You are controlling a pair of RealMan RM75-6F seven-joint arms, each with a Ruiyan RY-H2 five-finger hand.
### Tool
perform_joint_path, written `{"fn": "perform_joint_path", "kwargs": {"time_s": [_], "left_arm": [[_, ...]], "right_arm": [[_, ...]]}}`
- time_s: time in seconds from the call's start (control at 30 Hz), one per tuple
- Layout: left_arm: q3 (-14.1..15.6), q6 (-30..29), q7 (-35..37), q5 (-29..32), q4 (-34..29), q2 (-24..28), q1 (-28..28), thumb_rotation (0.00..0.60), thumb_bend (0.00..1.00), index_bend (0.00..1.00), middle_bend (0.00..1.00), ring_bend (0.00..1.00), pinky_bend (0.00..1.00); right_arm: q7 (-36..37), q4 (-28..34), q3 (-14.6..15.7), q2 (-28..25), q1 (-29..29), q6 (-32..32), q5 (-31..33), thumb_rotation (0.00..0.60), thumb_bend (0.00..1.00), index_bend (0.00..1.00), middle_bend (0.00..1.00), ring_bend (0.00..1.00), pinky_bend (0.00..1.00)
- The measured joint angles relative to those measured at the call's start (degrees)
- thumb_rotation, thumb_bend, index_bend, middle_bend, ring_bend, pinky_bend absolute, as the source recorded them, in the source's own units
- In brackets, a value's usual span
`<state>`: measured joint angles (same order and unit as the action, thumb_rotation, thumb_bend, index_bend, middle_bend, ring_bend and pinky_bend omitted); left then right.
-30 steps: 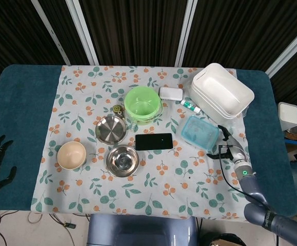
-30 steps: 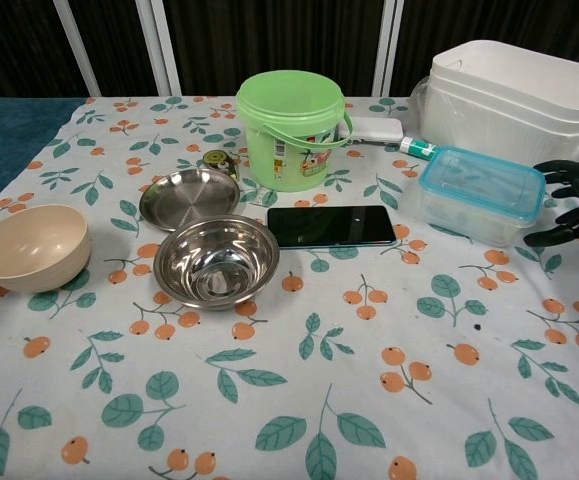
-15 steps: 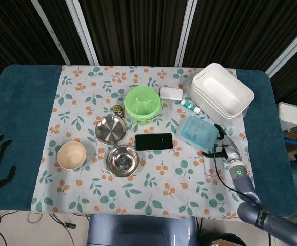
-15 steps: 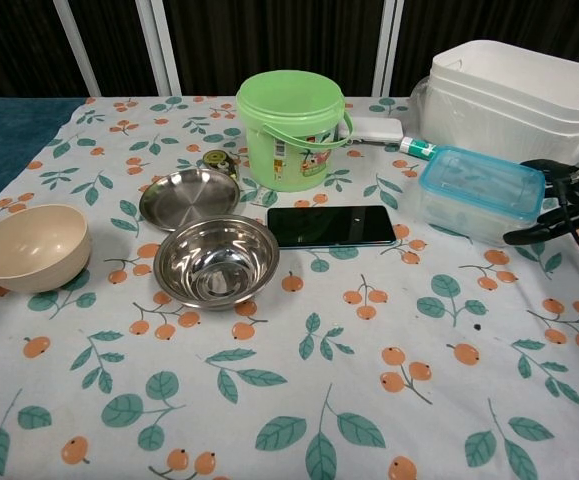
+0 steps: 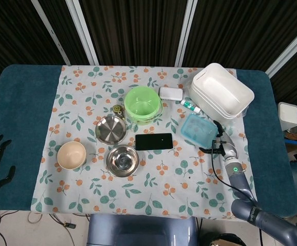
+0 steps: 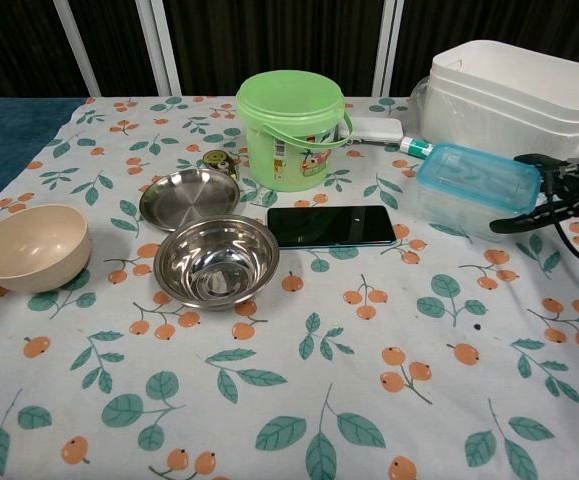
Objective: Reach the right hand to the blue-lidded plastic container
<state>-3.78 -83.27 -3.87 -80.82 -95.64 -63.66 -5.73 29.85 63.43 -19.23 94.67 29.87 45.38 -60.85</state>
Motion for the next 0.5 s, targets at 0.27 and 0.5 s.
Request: {"fn": "perform_joint_path", "kwargs": {"time_s": [0.27,0.5], "left_arm": [[-0.13,0.24,-0.17,0.54,-0.14,0.04,0.00,0.600,0.42,0.12,0.00,0.00,0.00],[-0.24,0.40,-0.13,0.84,-0.27,0.12,-0.02,0.600,0.42,0.12,0.00,0.00,0.00]], "right_arm": [[3.07,-2.16,-1.02,2.02,0.07,0.93,-0.54,0.600,0.19,0.16,0.34,0.32,0.17],[6.96,-4.43,-1.82,4.12,-0.17,3.92,-2.50,0.600,0.34,0.30,0.50,0.46,0.18]]}}
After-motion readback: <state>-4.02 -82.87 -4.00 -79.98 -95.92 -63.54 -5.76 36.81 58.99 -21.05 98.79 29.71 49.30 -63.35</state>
